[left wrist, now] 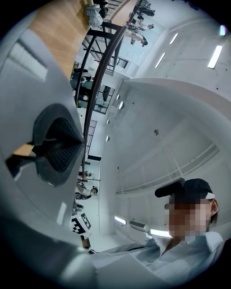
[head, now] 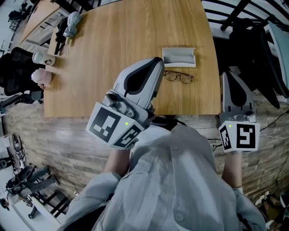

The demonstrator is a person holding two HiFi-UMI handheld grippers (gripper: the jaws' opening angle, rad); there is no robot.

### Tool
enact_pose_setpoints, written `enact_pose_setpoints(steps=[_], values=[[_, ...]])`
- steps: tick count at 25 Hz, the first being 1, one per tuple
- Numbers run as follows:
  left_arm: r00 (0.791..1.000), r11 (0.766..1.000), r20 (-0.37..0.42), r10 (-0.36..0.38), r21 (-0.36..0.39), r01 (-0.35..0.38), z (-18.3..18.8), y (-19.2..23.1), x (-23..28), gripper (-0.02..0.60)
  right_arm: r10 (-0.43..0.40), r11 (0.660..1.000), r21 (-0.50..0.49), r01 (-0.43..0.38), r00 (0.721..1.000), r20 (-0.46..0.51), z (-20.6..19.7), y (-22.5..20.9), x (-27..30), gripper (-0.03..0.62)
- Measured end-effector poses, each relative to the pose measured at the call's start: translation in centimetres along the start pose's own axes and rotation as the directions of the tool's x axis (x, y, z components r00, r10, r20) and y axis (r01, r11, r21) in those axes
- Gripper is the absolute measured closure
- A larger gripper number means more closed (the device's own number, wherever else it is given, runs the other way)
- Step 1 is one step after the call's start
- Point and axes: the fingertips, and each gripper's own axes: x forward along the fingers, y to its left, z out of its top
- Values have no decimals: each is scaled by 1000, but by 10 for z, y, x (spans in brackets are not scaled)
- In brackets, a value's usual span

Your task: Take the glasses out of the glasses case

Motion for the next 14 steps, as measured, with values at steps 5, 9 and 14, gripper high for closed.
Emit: enact_pose_setpoints(steps=[5,9,14], values=[[1000,1000,2,10,6,-10,0,0,3,578,13,1000,-4,-13,1000,0,0,-3,4,592],[1000,1000,4,25,4,-25,1,1,3,578,38,999,-4,-38,999,8,2,-1,8,592],[999,999,5,47,-3,-47,-3,2,1,578,51,999,-8,-52,999,-7,-4,-1,9,592]])
